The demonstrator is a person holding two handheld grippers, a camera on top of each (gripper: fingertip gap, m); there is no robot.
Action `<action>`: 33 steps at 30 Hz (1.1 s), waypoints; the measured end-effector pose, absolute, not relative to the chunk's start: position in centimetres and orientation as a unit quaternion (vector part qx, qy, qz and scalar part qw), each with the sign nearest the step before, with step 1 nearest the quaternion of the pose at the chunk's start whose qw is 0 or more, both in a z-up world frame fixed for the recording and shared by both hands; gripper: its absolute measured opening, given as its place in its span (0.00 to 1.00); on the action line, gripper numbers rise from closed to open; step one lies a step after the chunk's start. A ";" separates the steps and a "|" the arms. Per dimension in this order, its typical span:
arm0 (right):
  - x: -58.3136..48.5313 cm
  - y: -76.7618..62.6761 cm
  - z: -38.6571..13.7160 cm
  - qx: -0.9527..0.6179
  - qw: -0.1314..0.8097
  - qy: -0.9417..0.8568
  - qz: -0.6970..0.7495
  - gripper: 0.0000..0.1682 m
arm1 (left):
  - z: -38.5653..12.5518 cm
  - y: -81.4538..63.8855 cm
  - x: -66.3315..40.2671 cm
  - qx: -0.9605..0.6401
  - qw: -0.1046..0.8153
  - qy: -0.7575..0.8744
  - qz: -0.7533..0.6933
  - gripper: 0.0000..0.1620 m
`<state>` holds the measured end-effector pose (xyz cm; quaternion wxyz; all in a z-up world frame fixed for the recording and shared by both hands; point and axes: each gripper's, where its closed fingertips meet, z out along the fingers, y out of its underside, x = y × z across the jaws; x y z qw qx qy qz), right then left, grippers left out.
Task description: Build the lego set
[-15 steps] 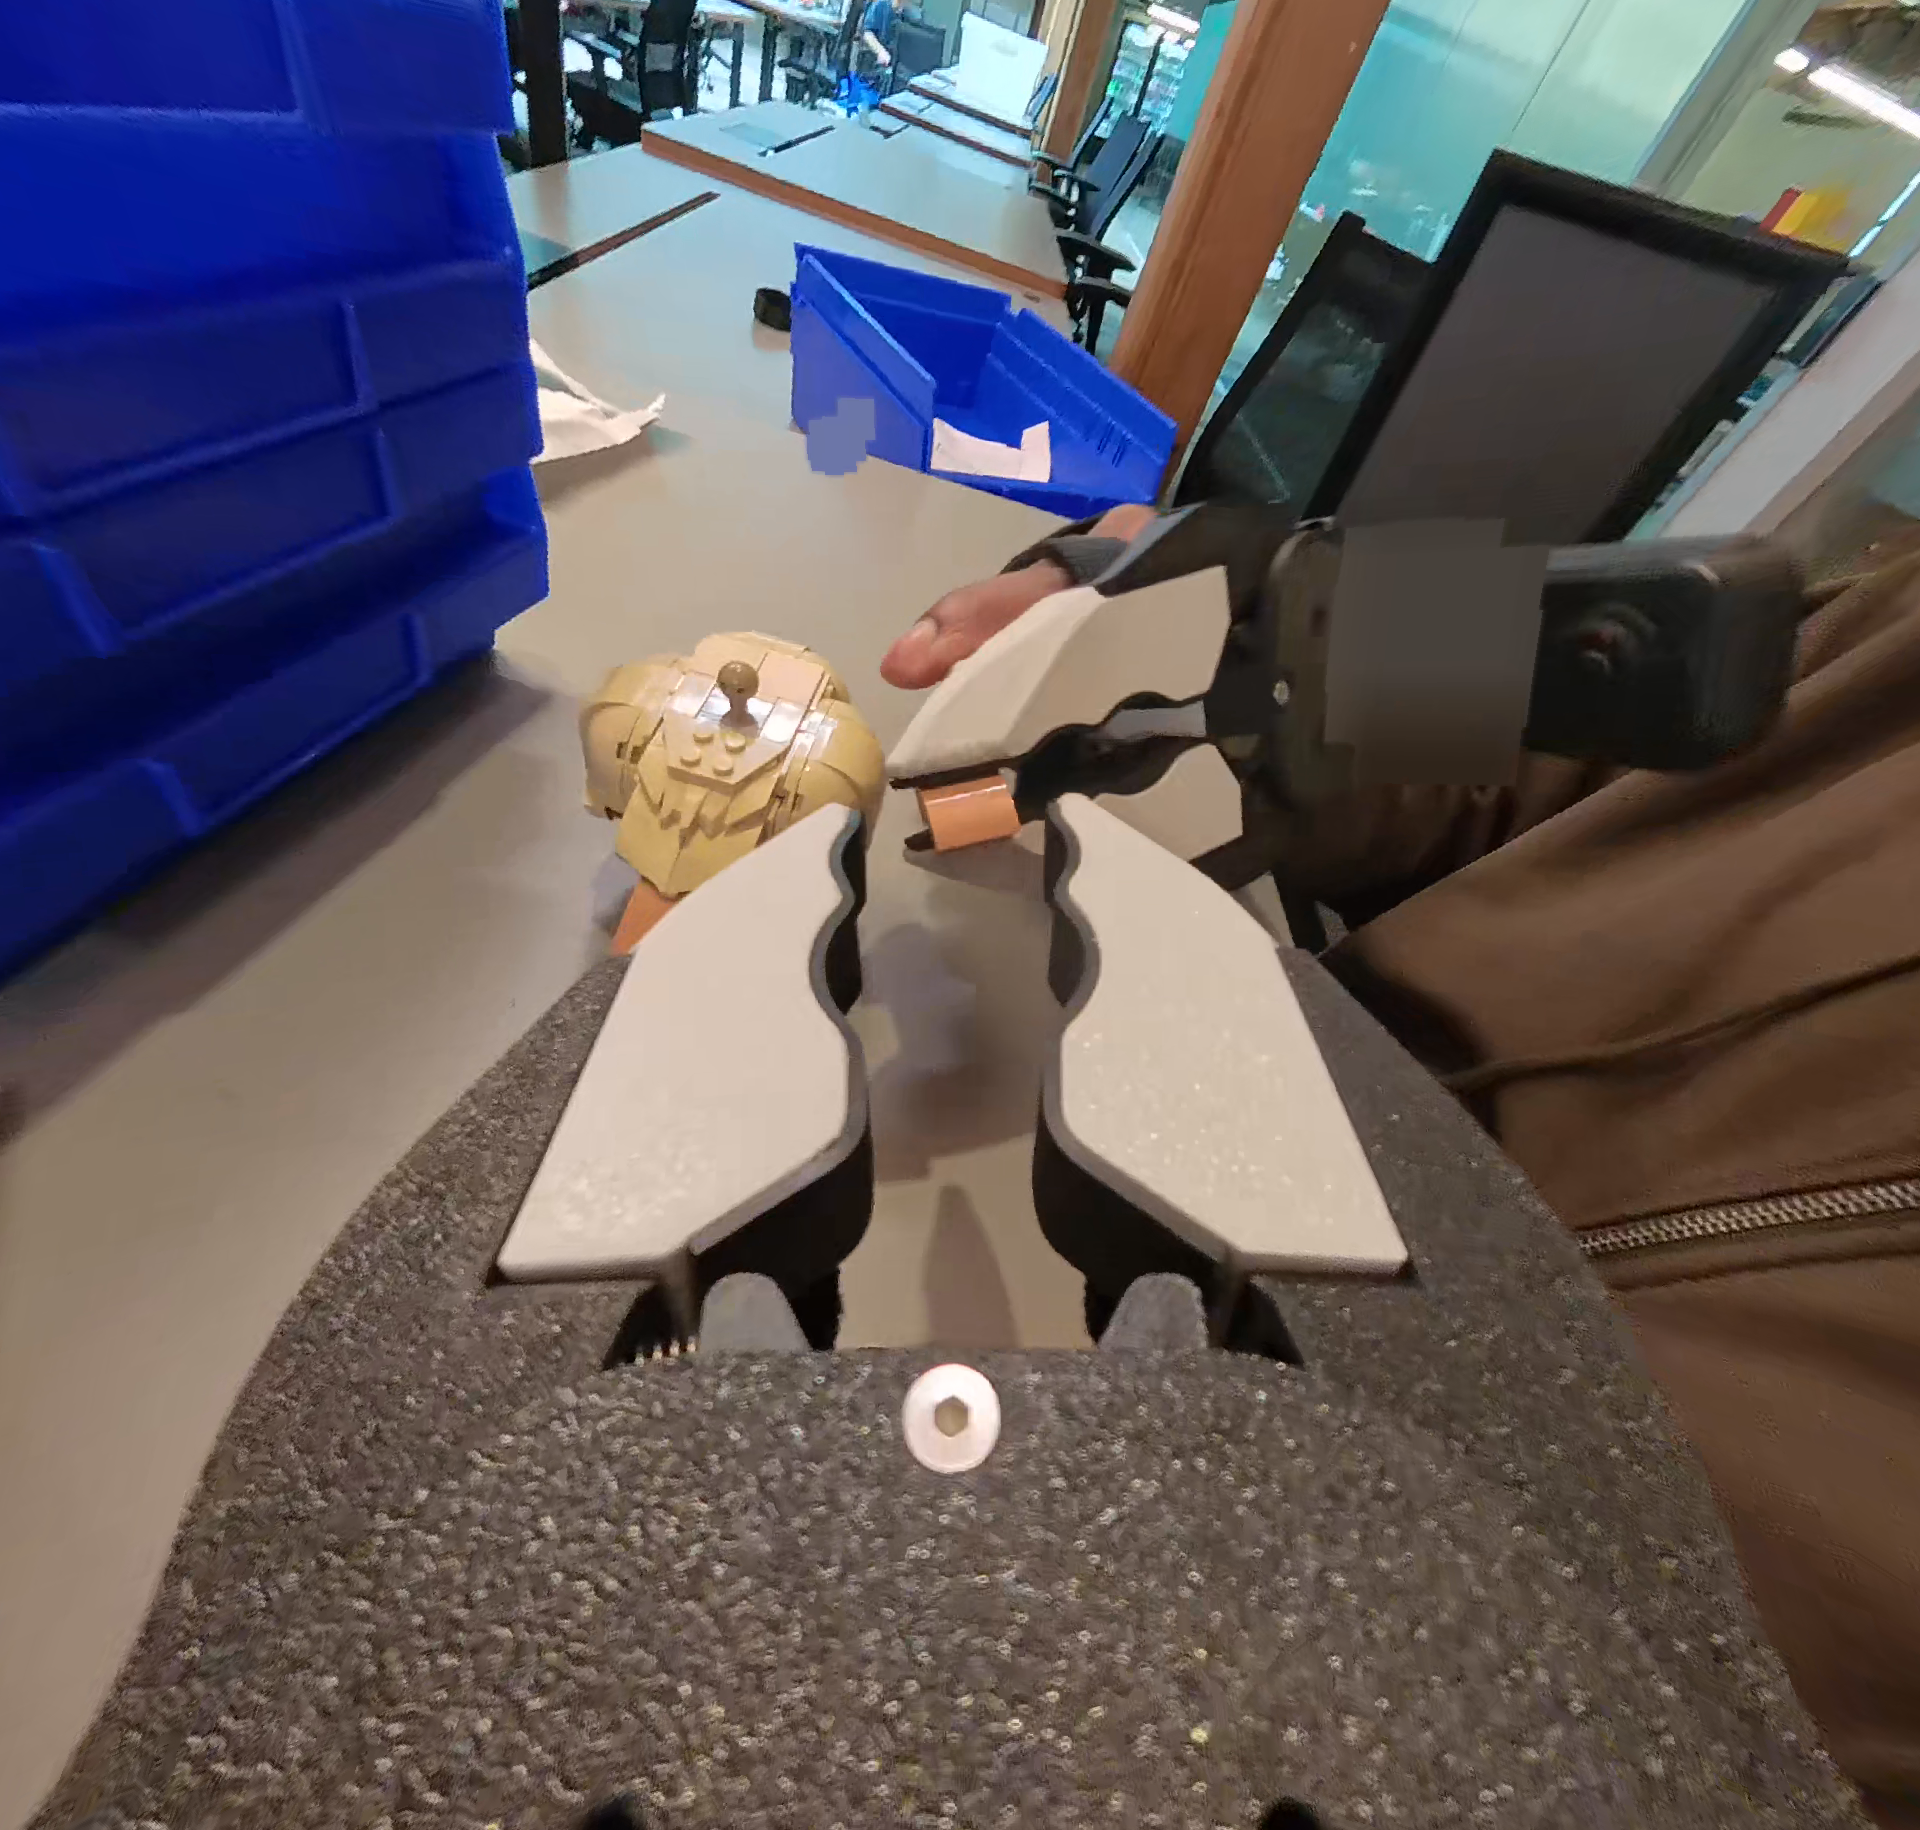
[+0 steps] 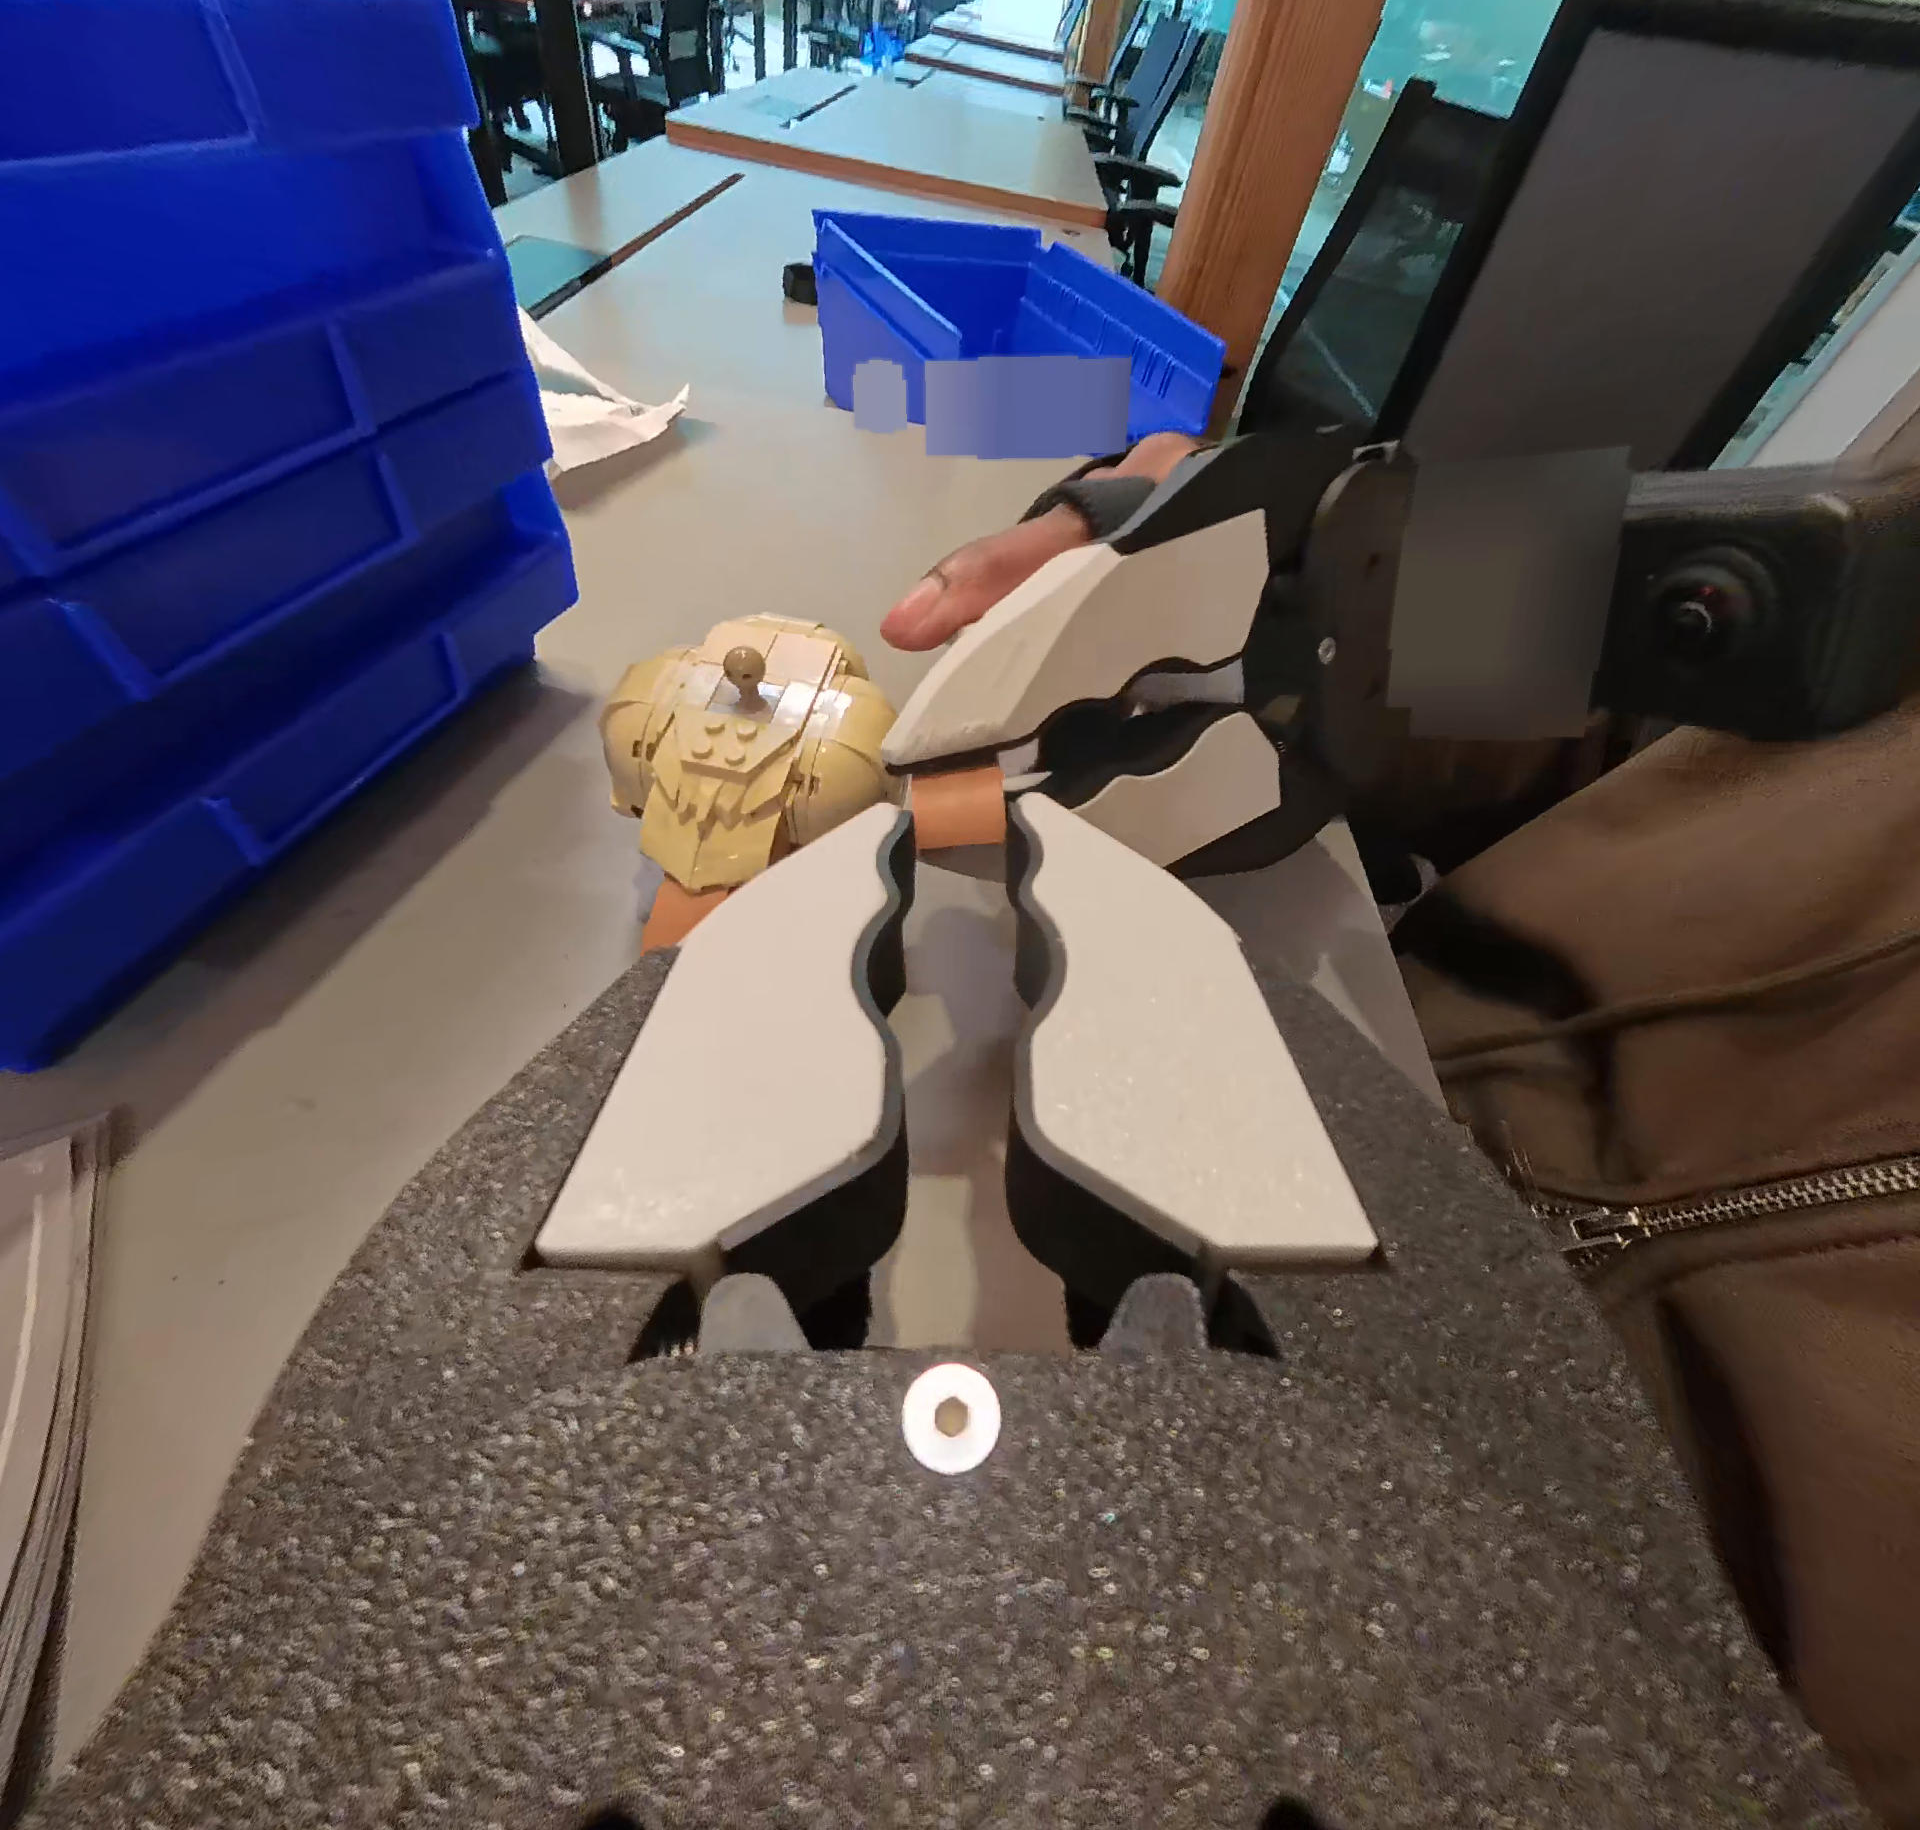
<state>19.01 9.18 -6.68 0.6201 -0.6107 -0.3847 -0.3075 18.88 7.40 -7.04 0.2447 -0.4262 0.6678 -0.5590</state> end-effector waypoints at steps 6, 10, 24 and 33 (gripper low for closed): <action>18.7 7.8 -4.7 -0.659 0.687 -0.294 -0.083 0.12 | -3.8 7.8 18.2 -0.368 0.299 0.621 -0.624 0.10; 18.1 6.9 -3.1 -0.660 0.708 -0.222 0.117 0.12 | -1.6 7.3 17.3 -0.315 0.328 0.585 -0.672 0.10; 17.3 6.1 -2.1 -0.641 0.685 -0.175 0.298 0.13 | -2.3 5.4 17.6 -0.288 0.338 0.610 -0.656 0.10; 17.2 5.8 -2.1 -0.634 0.697 -0.205 0.265 0.09 | -2.4 5.1 17.6 -0.298 0.314 0.609 -0.664 0.10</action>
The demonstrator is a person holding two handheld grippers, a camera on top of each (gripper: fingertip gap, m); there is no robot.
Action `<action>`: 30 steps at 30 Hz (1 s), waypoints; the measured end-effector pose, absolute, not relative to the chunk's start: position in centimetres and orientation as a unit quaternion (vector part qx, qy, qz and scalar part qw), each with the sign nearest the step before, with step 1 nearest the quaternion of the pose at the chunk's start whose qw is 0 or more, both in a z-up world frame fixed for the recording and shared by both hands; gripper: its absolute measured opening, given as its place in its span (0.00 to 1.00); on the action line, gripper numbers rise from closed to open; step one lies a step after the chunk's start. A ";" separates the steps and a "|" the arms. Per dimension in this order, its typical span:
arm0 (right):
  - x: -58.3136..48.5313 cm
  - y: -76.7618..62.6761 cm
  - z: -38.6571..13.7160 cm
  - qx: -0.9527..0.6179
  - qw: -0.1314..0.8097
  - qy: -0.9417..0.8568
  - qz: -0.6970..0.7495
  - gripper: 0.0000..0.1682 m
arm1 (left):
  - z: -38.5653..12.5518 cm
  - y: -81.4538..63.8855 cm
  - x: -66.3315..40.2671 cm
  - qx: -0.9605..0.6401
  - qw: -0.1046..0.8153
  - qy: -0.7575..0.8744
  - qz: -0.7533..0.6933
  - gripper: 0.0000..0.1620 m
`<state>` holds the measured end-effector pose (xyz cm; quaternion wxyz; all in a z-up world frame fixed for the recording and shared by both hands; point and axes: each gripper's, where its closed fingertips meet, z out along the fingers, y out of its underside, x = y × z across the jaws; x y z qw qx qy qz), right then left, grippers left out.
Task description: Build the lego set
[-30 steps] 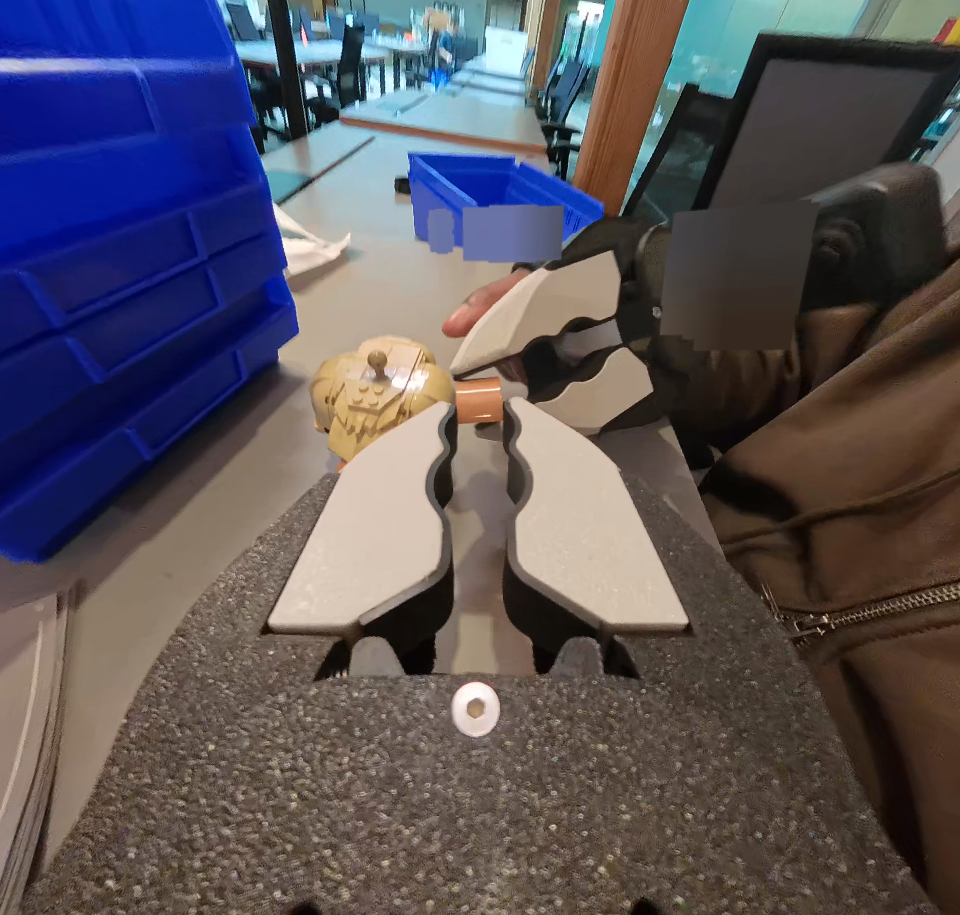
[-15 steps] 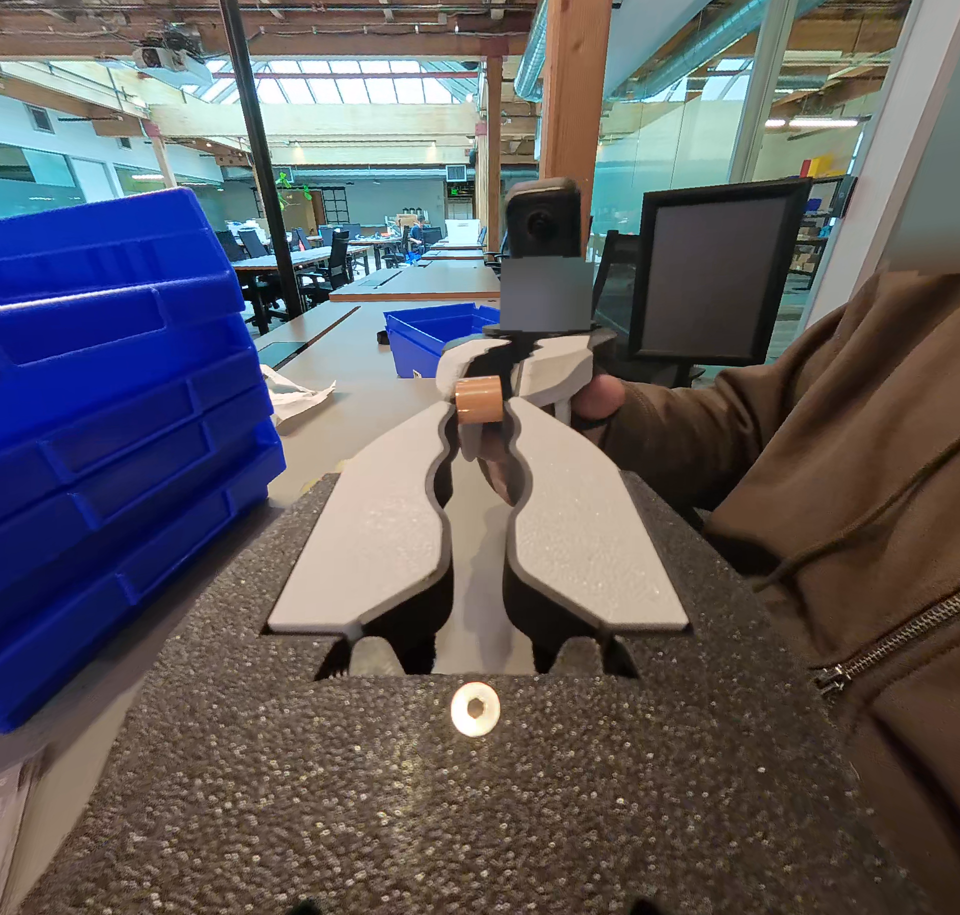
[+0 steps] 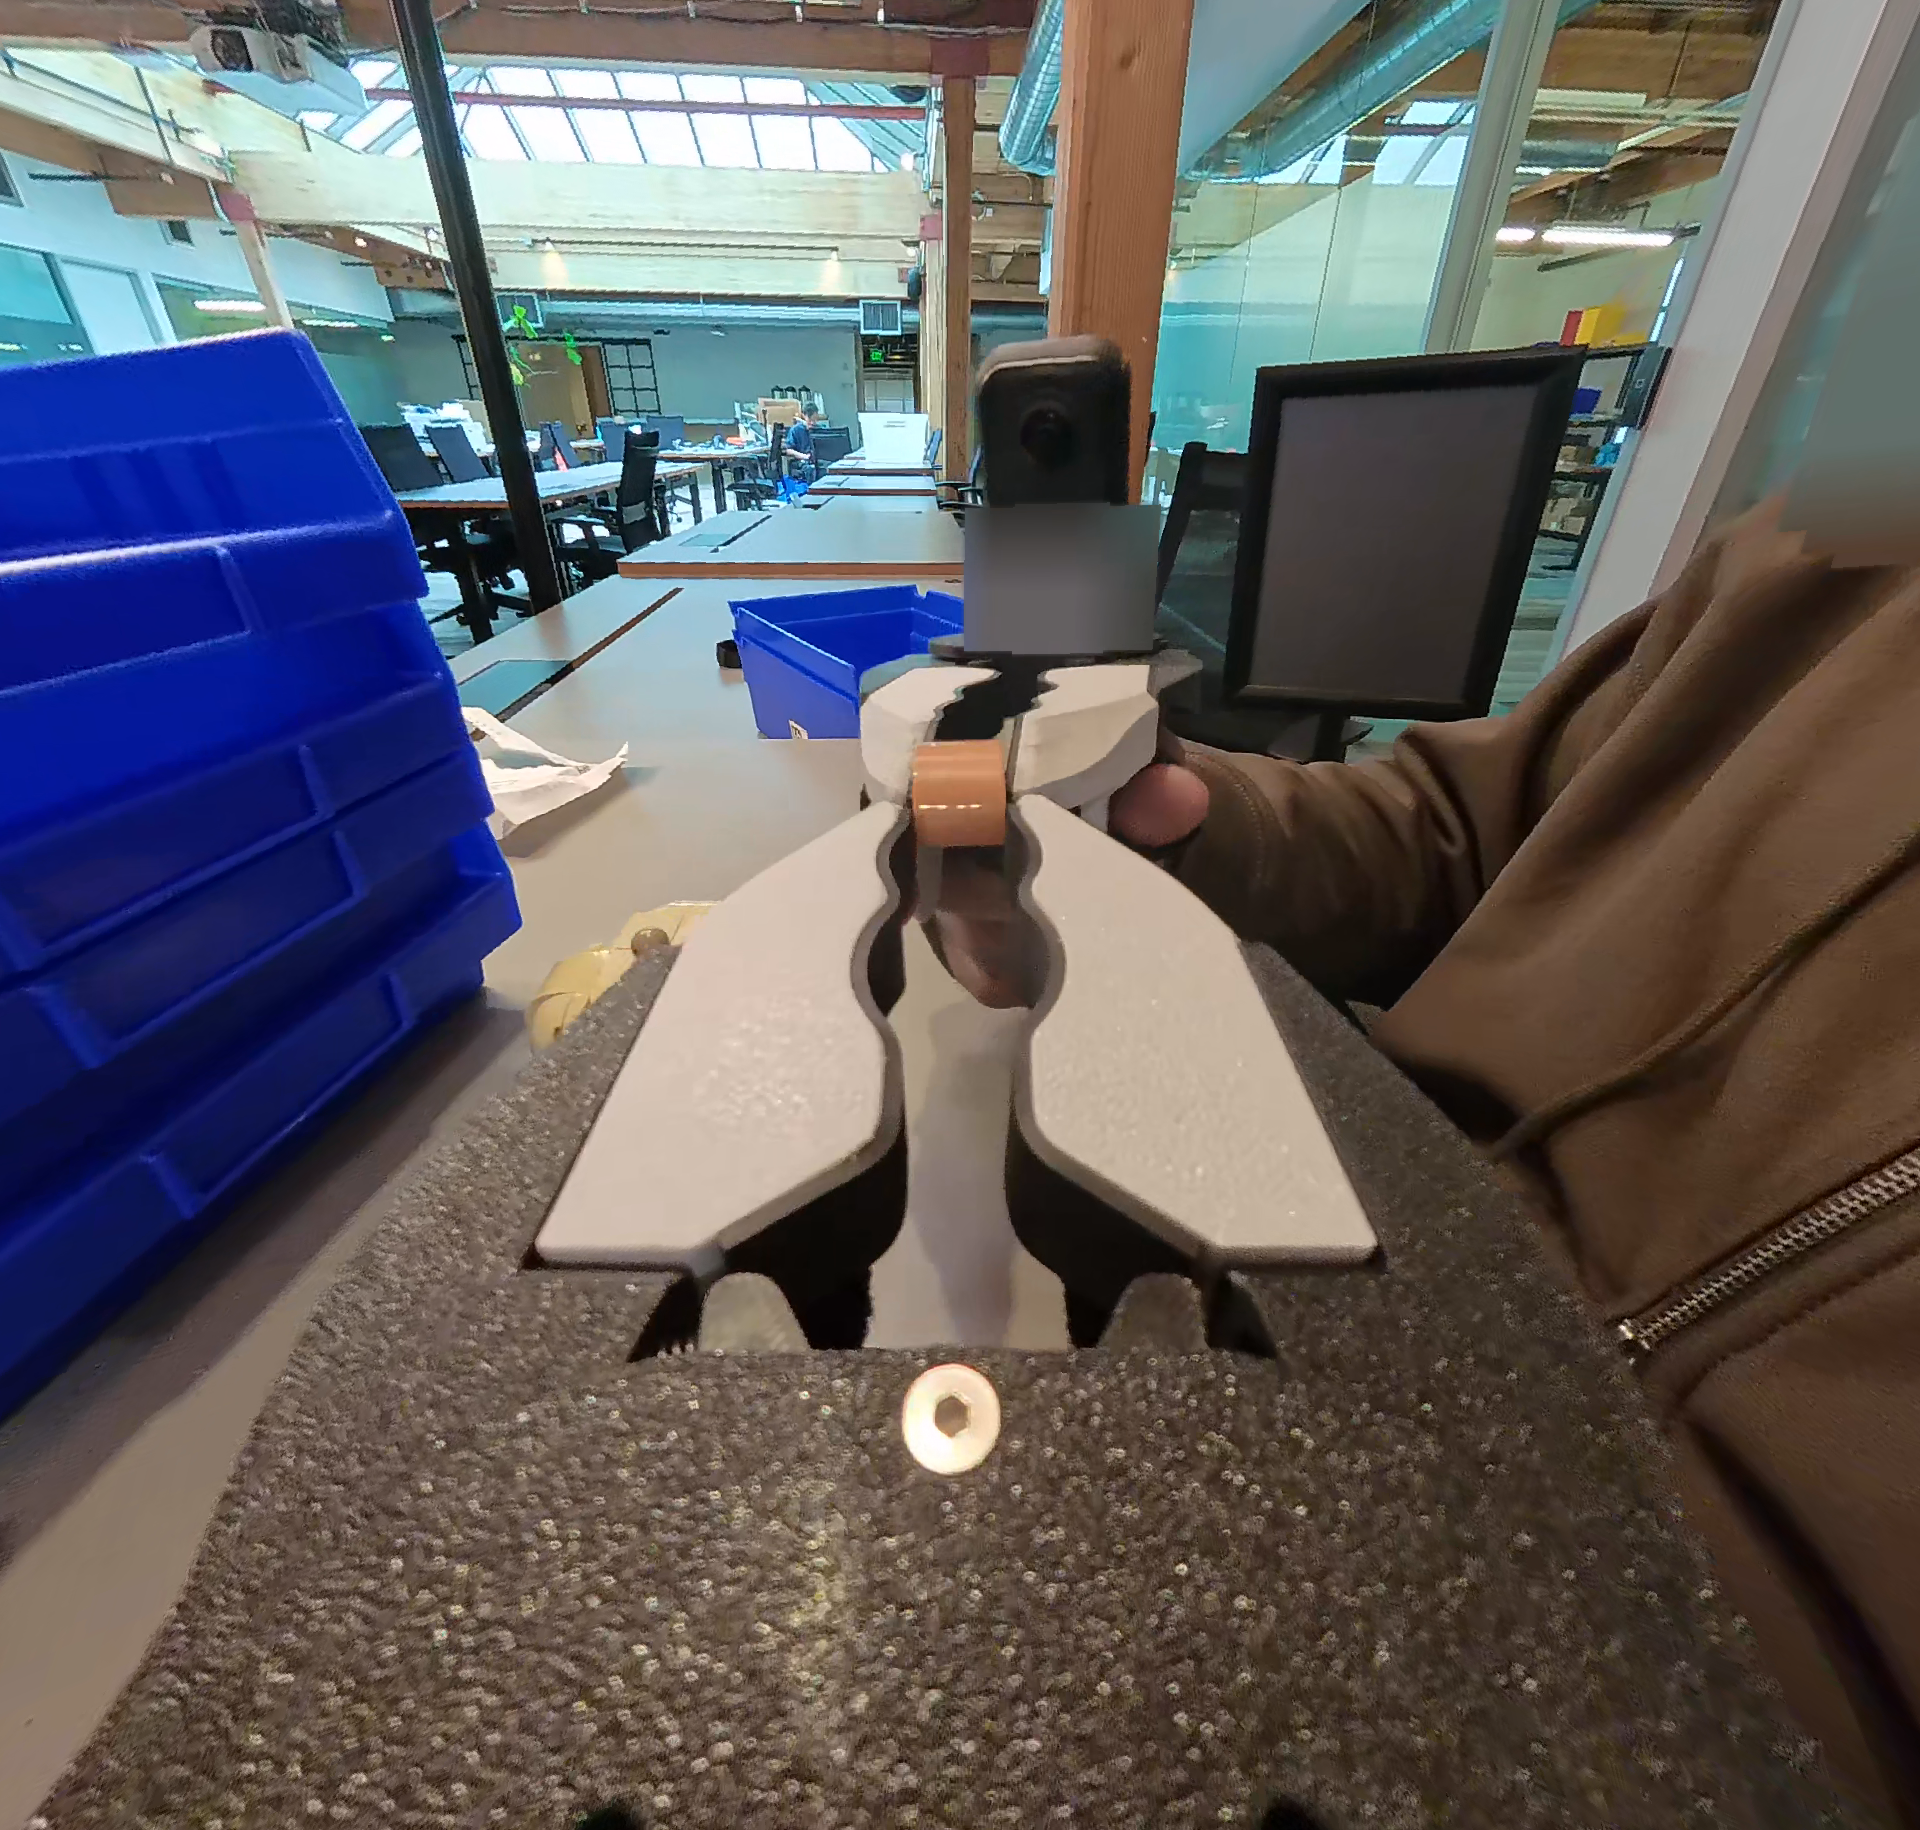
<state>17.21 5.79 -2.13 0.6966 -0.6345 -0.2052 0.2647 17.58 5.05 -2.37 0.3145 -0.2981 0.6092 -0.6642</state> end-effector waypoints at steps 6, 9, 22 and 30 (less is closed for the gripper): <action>17.3 5.8 -2.4 -0.636 0.705 -0.238 0.205 0.09 | -2.8 5.0 17.7 -0.320 0.271 0.605 -0.677 0.10; 17.4 5.9 -2.7 -0.640 0.707 -0.254 0.161 0.09 | -2.9 5.0 17.7 -0.332 0.235 0.593 -0.695 0.10; 17.1 5.3 -2.4 -0.639 0.675 -0.203 0.308 0.09 | -2.5 4.6 17.3 -0.298 0.289 0.609 -0.676 0.10; 16.7 5.0 -2.3 -0.634 0.664 -0.202 0.341 0.12 | -2.6 4.6 17.3 -0.293 0.300 0.614 -0.668 0.10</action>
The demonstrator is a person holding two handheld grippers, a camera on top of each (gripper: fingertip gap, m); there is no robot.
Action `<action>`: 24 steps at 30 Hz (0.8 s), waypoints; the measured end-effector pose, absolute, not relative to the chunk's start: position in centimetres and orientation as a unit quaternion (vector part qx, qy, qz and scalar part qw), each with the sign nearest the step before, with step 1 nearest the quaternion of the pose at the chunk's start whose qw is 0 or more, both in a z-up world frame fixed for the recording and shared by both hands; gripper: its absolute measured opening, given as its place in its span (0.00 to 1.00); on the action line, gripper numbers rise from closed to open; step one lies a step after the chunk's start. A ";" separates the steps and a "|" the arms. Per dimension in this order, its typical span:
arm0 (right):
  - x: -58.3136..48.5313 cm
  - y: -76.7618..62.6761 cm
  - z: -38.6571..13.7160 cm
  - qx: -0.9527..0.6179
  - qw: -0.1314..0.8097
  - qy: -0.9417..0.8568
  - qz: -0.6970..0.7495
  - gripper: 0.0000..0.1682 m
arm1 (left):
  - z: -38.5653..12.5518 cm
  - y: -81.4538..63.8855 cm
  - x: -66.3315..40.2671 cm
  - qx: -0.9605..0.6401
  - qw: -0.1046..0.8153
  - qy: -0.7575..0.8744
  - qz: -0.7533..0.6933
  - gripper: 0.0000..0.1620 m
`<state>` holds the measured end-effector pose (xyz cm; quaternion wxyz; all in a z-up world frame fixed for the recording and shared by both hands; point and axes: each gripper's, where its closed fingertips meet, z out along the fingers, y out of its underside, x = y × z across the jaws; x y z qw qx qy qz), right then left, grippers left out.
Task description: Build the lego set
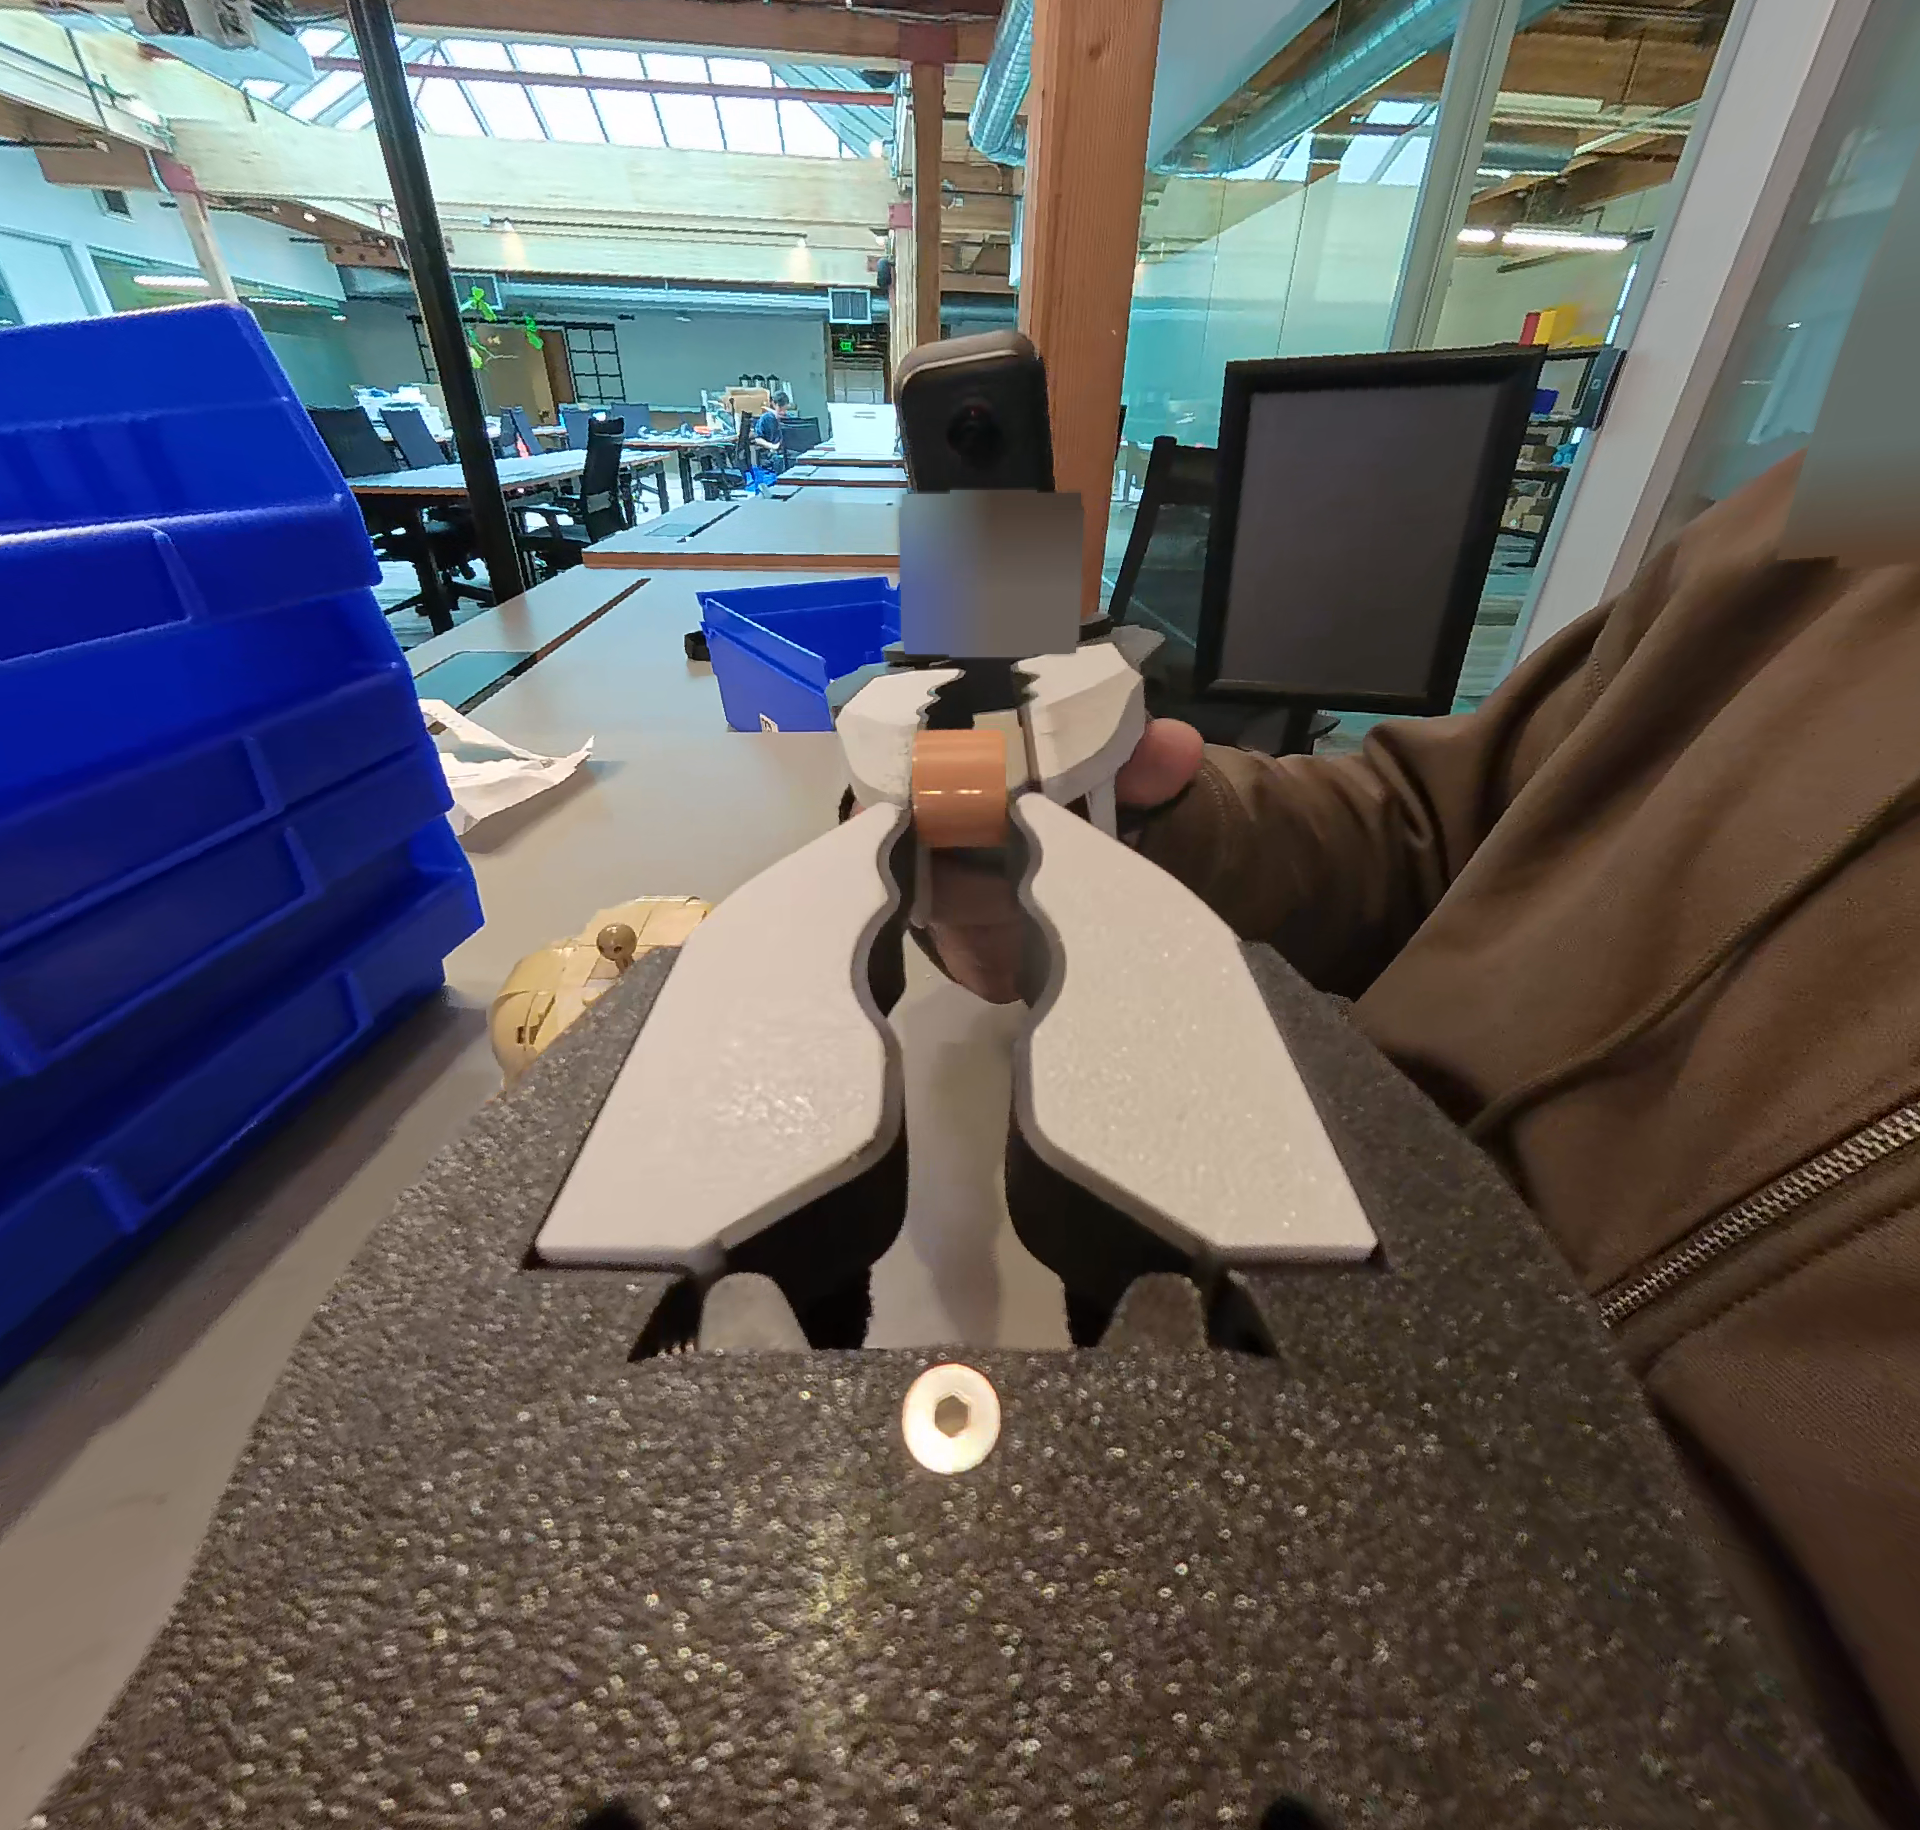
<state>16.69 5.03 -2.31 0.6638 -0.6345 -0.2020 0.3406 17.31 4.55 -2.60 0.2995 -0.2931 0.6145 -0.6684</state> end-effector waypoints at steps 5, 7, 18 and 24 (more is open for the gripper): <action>16.7 5.0 -2.3 -0.634 0.662 -0.199 0.347 0.11 | -3.0 4.1 17.3 -0.287 0.301 0.628 -0.658 0.10; 16.6 4.9 -2.3 -0.632 0.662 -0.202 0.347 0.10 | -3.1 4.0 17.3 -0.287 0.300 0.630 -0.656 0.10; 16.6 4.6 -3.2 -0.645 0.668 -0.269 0.255 0.10 | -4.0 3.7 17.2 -0.317 0.220 0.633 -0.672 0.10; 16.6 4.6 -4.0 -0.652 0.665 -0.311 0.190 0.10 | -4.1 3.6 17.0 -0.330 0.159 0.618 -0.696 0.10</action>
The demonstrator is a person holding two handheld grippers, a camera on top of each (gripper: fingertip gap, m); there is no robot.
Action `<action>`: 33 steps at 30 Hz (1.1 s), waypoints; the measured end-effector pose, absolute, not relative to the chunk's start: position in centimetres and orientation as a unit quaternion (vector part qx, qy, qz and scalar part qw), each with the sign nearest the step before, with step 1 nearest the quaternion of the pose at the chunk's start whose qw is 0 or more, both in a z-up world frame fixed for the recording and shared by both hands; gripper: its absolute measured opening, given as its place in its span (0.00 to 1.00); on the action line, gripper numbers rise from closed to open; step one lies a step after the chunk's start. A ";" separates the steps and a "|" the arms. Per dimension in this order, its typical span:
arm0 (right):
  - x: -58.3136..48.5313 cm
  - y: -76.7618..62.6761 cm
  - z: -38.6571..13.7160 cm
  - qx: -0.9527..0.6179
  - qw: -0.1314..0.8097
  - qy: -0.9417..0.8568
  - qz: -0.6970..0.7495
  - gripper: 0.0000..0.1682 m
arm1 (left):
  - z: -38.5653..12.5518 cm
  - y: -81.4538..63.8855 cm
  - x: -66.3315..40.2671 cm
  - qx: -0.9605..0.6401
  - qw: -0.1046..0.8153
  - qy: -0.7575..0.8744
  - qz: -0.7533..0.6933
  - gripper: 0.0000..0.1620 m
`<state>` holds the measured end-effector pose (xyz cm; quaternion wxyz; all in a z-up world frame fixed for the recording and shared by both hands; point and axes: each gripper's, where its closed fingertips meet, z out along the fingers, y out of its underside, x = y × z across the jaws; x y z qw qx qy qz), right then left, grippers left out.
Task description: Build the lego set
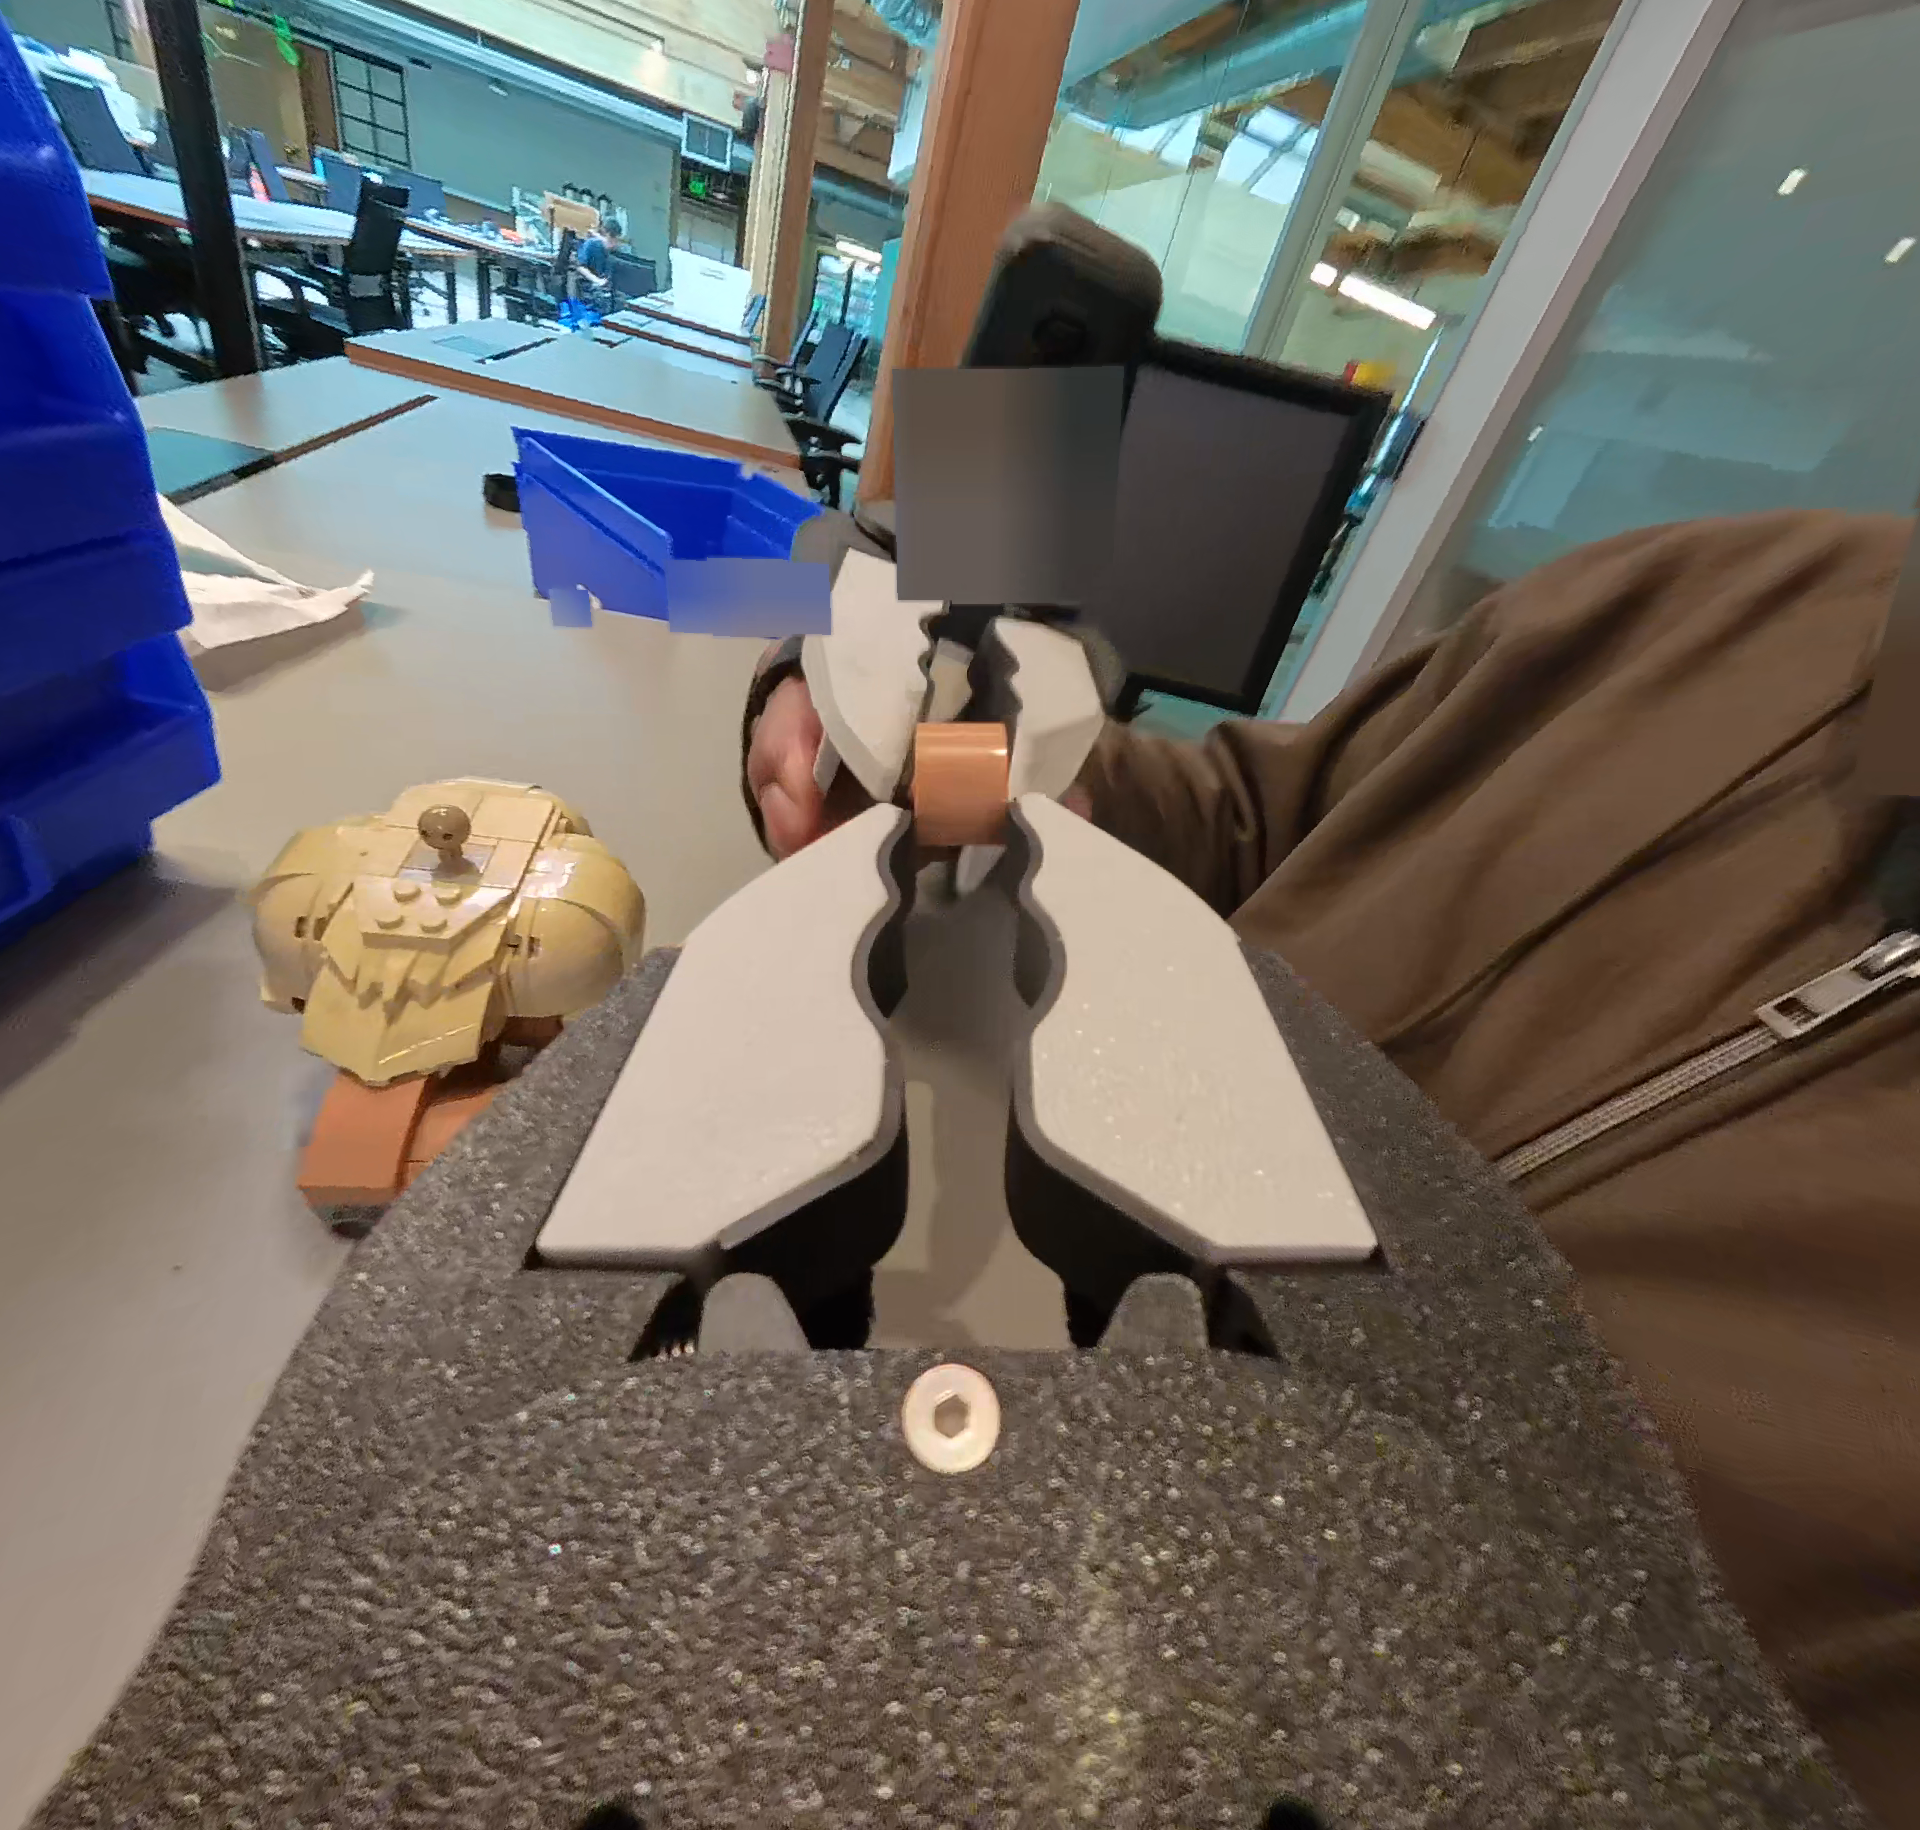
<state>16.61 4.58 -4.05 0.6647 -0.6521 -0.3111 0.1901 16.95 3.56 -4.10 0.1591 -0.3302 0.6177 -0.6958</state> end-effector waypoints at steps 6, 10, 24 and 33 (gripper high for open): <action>16.5 5.0 -4.7 -0.658 0.663 -0.329 0.138 0.10 | -3.9 4.2 17.0 -0.340 0.149 0.602 -0.707 0.10; 19.2 6.0 -2.6 -0.651 0.700 -0.271 0.109 0.10 | -3.1 5.0 17.3 -0.337 0.198 0.589 -0.707 0.10; 35.8 20.4 7.4 -0.780 0.619 -0.014 -0.089 0.17 | -4.3 7.6 18.8 -0.392 0.267 0.584 -0.659 0.10; 34.4 12.4 5.0 -0.721 0.687 -0.052 -0.074 0.14 | -3.1 10.0 19.6 -0.424 0.343 0.566 -0.618 0.10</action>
